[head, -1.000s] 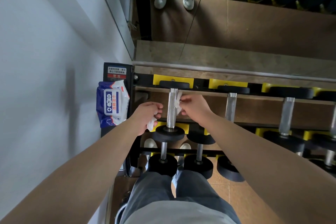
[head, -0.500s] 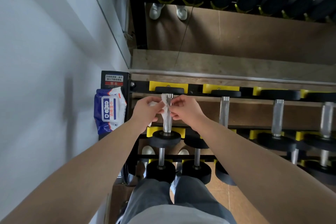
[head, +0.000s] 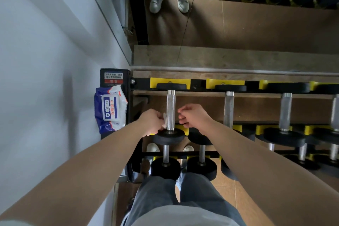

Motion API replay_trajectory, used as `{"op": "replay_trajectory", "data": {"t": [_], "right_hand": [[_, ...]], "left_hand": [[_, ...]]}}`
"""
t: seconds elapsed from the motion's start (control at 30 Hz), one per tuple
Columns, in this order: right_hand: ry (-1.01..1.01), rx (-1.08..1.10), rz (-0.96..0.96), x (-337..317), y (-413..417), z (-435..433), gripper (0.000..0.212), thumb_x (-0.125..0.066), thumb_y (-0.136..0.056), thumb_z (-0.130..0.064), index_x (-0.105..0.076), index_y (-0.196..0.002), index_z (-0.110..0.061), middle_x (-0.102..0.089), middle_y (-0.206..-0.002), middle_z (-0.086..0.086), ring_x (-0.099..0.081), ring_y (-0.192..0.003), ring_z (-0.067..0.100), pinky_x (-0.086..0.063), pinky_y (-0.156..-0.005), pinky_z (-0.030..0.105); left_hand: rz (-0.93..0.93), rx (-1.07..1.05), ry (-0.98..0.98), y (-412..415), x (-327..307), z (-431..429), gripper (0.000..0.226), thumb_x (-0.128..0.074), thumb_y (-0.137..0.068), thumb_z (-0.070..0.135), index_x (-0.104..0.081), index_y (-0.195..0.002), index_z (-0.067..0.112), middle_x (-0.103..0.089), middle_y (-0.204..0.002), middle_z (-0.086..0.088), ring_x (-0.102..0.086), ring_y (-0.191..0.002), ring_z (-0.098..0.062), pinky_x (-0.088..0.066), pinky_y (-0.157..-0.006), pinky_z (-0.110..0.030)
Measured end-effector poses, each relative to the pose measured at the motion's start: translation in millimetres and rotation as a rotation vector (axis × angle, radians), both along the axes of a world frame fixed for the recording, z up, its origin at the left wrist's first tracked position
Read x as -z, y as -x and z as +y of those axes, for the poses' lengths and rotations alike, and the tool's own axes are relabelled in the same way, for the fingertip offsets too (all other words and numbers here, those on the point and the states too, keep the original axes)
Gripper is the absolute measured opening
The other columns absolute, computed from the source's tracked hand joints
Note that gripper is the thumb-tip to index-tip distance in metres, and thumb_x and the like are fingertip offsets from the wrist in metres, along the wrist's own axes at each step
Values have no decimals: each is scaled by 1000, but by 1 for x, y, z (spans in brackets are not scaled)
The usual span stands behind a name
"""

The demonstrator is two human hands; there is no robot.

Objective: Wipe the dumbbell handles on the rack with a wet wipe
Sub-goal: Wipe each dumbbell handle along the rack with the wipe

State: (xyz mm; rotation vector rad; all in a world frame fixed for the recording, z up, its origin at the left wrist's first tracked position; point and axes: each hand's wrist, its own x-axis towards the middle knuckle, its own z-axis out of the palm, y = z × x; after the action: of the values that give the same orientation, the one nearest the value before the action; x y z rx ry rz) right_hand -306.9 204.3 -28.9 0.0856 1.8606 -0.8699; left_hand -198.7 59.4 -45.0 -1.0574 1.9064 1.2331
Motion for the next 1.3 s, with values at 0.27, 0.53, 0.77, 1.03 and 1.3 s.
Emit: {"op": "replay_trajectory", "data": {"t": [0.27,0.53,0.77,1.03,1.3], "right_hand": [[21,95,-6,1,15,-3,20,-49,-104,-10,-69,-102,-15,-68,-86,4,-70,-78,18,-59,-72,32],[-26,34,-48,3,8,7,16,-52,-104,-14,-68,-102,-18,-69,-92,4,-69,-82,17,-59,-75,31],[-30,18,-45,4,16,8,16,-52,-105,-16,-67,-102,-21,-70,-95,3,-70,-88,17,-60,-87,37],[-46,-25,-56,3,11,8,15,-52,-105,-18,-67,-102,-21,-69,-92,2,-68,-85,15,-59,-87,37],[48,-33,20,-10,7,2,16,-53,-102,-13,-67,-107,-19,-70,-90,4,-68,-80,16,-59,-75,32]], "left_hand": [[275,-590,-235,35,2,-17,26,-50,-97,-7,-69,-115,-4,-59,-69,-8,-44,-52,-14,-34,-40,-19],[34,-47,-124,13,8,-14,23,-49,-101,7,-71,-101,12,-70,-78,-3,-55,-54,-8,-36,-43,-19],[204,-761,-453,48,13,-25,27,-52,-95,-11,-70,-101,8,-69,-106,-22,-49,-57,-9,-32,-38,-14],[153,196,54,4,12,-6,22,-53,-102,12,-71,-91,18,-66,-73,-2,-58,-57,-19,-43,-47,-20],[125,-197,-33,1,2,-11,19,-59,-96,12,-76,-104,13,-76,-84,-3,-67,-67,-14,-37,-47,-22]]}}
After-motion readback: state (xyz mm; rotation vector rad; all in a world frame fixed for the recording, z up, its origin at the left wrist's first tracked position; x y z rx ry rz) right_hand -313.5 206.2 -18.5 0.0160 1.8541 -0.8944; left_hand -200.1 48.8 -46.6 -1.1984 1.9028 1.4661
